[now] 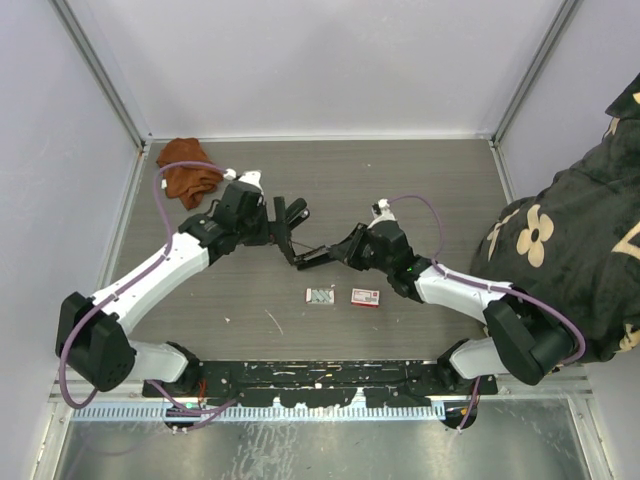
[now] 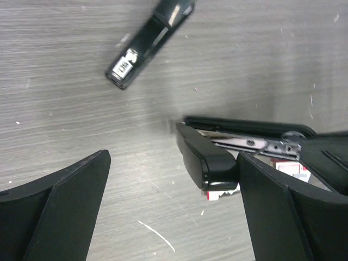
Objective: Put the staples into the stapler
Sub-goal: Open the stapler at the center of the board.
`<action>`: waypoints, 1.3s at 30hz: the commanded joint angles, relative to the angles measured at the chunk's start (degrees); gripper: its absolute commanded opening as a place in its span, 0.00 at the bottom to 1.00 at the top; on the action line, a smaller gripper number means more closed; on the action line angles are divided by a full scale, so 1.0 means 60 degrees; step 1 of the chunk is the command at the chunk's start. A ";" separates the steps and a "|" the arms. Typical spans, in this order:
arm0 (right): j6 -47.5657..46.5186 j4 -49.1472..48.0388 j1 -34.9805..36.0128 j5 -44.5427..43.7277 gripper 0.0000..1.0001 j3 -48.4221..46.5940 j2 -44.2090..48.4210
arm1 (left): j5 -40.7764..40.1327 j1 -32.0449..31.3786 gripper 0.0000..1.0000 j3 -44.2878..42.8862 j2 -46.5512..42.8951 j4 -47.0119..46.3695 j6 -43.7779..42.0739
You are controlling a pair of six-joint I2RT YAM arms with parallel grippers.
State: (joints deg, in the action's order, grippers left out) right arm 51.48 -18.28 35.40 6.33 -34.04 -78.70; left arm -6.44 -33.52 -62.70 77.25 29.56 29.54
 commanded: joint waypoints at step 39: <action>-0.0188 -0.1802 -0.2134 0.2562 0.34 0.0371 -0.1371 | 0.1291 0.1966 0.99 0.2151 0.0288 -0.2074 -0.0358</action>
State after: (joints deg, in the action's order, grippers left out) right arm 52.62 -26.89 23.07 21.37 -31.29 -86.70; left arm -1.37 -22.22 -49.98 78.70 22.72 26.33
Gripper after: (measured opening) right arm 0.317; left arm 0.995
